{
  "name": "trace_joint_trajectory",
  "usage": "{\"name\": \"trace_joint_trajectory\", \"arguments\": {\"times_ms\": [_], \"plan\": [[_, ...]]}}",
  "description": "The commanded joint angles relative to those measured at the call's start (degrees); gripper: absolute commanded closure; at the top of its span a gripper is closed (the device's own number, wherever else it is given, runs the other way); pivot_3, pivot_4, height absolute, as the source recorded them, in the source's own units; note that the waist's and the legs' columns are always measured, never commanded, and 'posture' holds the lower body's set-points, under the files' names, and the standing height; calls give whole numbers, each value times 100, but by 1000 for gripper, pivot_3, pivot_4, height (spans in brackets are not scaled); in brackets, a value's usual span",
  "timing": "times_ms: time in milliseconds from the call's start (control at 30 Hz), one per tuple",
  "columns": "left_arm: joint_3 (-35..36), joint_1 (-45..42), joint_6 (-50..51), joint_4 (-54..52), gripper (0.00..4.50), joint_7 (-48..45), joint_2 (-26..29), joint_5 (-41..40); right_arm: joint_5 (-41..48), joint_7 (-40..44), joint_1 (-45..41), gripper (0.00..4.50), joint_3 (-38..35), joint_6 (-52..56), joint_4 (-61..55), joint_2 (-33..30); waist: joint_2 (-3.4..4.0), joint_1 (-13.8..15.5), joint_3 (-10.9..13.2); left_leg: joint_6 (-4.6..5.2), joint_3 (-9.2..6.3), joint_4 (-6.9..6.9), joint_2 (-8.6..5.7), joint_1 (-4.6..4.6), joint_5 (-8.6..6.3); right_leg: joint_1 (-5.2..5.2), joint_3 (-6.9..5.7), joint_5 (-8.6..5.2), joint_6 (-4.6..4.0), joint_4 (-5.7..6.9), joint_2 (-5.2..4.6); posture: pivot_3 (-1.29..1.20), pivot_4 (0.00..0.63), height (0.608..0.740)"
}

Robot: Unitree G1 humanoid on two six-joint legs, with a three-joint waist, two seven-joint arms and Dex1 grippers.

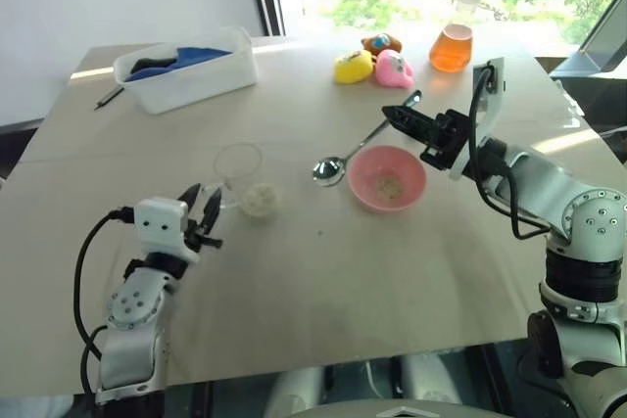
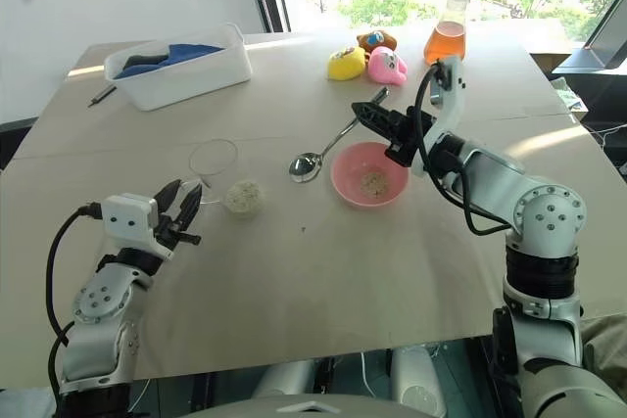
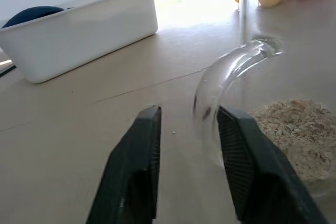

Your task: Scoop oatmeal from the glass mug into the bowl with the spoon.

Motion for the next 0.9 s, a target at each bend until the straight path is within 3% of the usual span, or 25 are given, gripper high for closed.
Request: {"name": "trace_joint_trajectory", "arguments": {"times_ms": [33, 67, 200, 500, 733, 900], "plan": [[13, -86, -85, 18, 2610, -7, 51, -10, 85, 84, -25, 4500, -23, -133, -124, -53, 0, 0, 0, 0, 0, 0, 0, 0, 0, 0, 0, 0, 0, 0, 0, 0, 150, 740], [15, -102, -108, 47, 2610, -20, 43, -19, 80, 92, -24, 4500, -24, -133, -120, -58, 0, -1, 0, 0, 1, 0, 0, 0, 0, 0, 1, 0, 0, 0, 0, 0, 150, 740], [0, -168, -114, 149, 4334, -3, 40, 15, 82, 96, -23, 4500, -21, -136, -123, -70, -1, 2, -1, 0, 0, 0, 0, 0, 0, -1, 1, 0, 0, 0, 0, 0, 150, 740], [-77, -273, -138, 312, 4334, -6, 55, -6, 41, 118, -136, 4500, 37, -196, -121, -86, 5, 2, -4, 0, 3, 0, 1, 4, 0, 1, 4, 0, 0, 4, -2, 0, 150, 740], [-181, -819, 484, 191, 4334, -16, 211, -122, -318, 318, -1177, 4500, 238, -320, 138, 123, 10, -5, 0, 0, 2, 4, 0, 4, 1, -4, 3, 0, 1, 15, 2, 0, 150, 740], [-322, -1349, 966, 104, 4334, -43, 318, -171, -640, 571, -1452, 4500, 471, -336, 281, 407, 7, -3, -1, 0, -3, 6, -4, -8, 1, -7, -3, 0, 0, 4, -1, 0, 150, 740]]}}
